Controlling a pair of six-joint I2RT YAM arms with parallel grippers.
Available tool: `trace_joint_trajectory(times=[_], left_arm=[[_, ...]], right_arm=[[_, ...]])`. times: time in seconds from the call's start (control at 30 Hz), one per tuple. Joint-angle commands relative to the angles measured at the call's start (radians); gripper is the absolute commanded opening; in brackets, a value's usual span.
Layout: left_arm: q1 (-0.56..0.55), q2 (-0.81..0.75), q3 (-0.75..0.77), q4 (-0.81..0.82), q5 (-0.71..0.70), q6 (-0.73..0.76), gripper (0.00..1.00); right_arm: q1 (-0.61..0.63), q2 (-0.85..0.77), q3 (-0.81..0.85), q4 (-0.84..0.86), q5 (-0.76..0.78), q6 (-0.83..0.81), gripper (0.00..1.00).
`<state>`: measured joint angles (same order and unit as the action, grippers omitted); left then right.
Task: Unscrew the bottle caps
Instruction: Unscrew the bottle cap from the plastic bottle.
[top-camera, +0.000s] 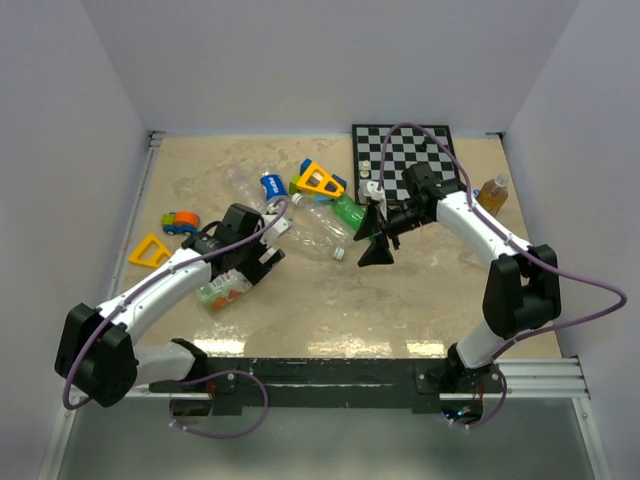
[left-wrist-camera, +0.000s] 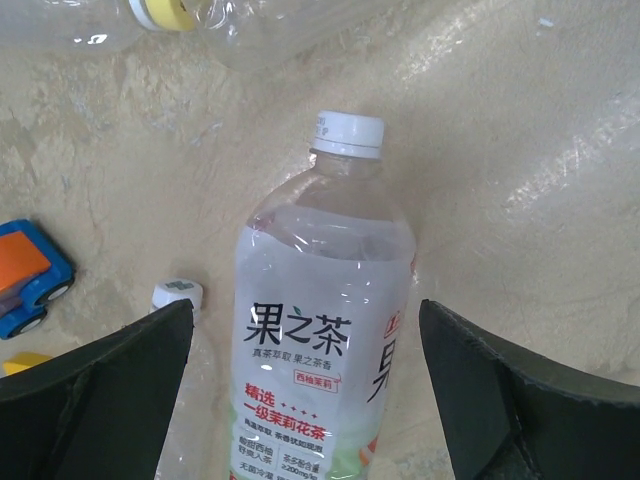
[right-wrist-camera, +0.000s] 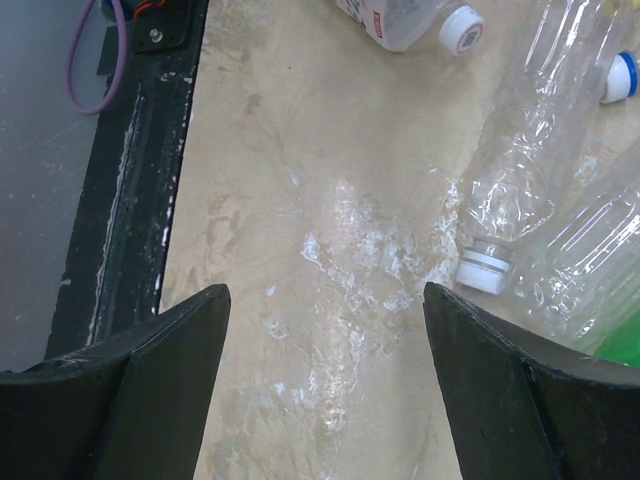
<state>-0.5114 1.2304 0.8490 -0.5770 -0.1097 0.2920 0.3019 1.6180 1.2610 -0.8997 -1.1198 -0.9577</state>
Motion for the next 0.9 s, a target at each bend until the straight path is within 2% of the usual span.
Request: trace_joint_trajectory(times=[0.0, 0.23, 0.5, 0.57, 0.73, 0.8, 0.87], left_arm=[[0.03, 0.035, 0.028, 0.002, 0.005, 0.029, 1.0], [0.088, 0.096, 0.027, 0.006, 0.016, 0.038, 1.0], [0.122, 0.199, 0.061, -0.026, 0.16, -0.002, 0.98], [0.122, 0.222, 0.076, -0.038, 0.2, -0.022, 0.92], [0.11, 0.259, 0.107, -0.04, 0.326, -0.083, 0.68], [0.052, 0.262, 0.098, -0.024, 0.328, -0.094, 0.64], [-0.056, 0.262, 0.078, 0.02, 0.291, -0.083, 0.65]], right_arm=[[-0.001, 0.02, 0.02, -0.067, -0.054, -0.067, 0.83], [0.0, 0.054, 0.043, -0.159, -0.081, -0.159, 0.83], [-0.001, 0.075, 0.057, -0.252, -0.101, -0.268, 0.83], [-0.003, 0.075, 0.06, -0.275, -0.101, -0.292, 0.83], [-0.015, 0.06, 0.058, -0.274, -0.1, -0.294, 0.83], [-0.021, 0.056, 0.058, -0.274, -0.1, -0.296, 0.83], [-0.024, 0.054, 0.057, -0.274, -0.1, -0.296, 0.83]])
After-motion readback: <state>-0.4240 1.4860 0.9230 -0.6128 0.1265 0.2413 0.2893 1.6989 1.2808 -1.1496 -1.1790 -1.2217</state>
